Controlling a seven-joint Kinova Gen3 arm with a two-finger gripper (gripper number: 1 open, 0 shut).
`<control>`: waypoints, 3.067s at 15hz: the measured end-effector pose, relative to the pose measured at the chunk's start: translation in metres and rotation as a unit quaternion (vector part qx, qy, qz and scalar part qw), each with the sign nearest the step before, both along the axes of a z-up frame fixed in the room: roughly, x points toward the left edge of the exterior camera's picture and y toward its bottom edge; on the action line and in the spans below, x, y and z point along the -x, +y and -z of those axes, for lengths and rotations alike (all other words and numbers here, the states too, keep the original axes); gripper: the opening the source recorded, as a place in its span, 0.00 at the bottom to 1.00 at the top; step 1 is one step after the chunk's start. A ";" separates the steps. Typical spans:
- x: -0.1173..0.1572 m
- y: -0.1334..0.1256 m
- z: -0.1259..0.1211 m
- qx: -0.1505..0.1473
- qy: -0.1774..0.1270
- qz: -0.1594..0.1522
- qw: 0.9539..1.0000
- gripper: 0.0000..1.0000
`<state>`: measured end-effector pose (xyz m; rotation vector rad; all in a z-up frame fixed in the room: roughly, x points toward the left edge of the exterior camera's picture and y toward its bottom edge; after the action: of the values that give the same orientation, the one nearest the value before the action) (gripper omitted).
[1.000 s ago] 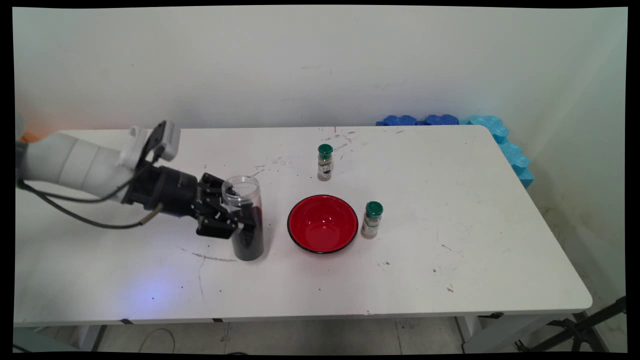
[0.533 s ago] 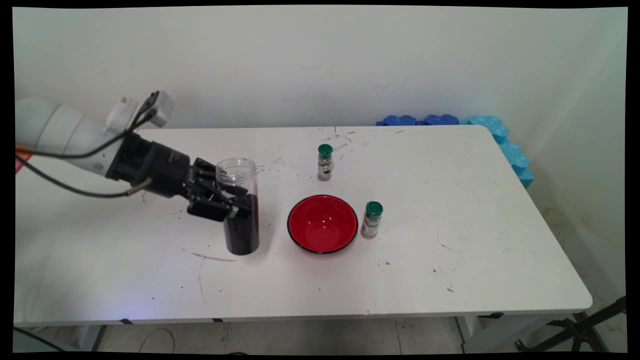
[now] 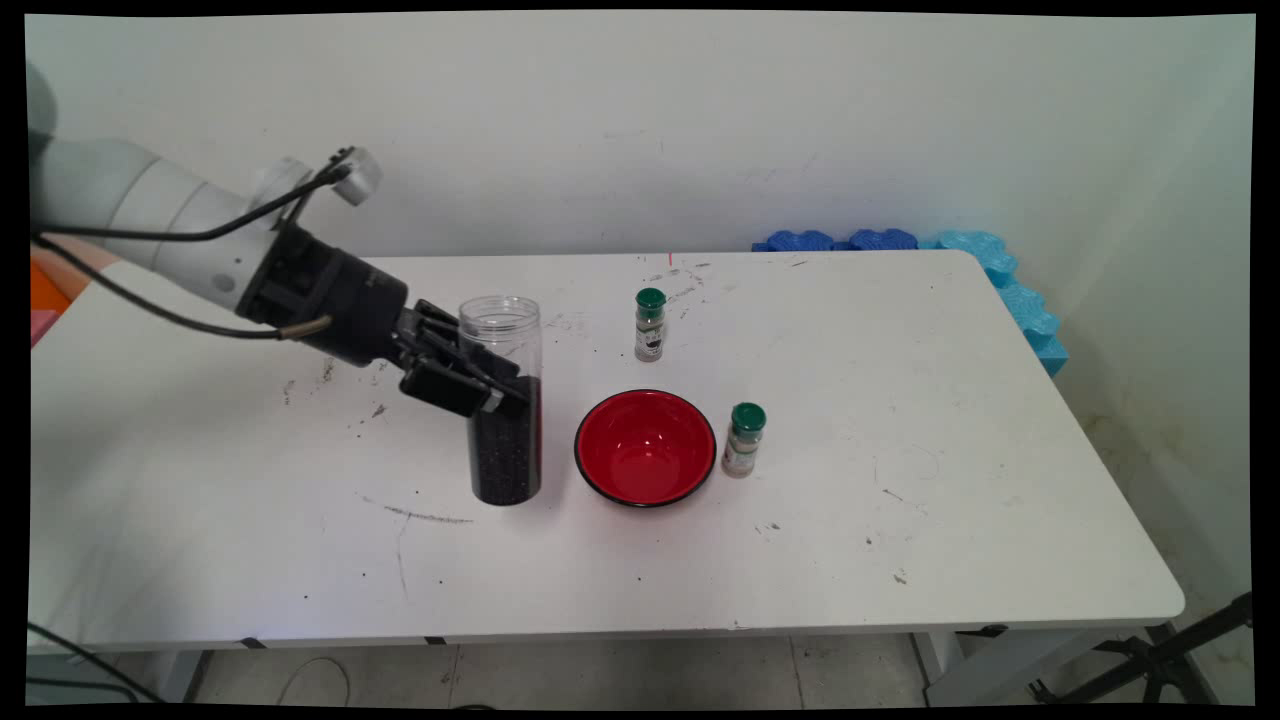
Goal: Pour the black seasoning powder in the red bowl
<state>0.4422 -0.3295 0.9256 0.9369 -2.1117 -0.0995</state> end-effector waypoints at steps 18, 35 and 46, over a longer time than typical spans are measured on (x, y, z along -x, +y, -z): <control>0.066 -0.052 0.041 -0.206 0.055 -0.093 0.972 0.00; 0.087 -0.068 0.077 -0.391 0.099 -0.218 0.889 0.00; 0.097 -0.074 0.082 -0.478 0.146 -0.285 0.818 0.00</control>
<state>0.3447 -0.4030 0.8441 1.9478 -1.3384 -0.9920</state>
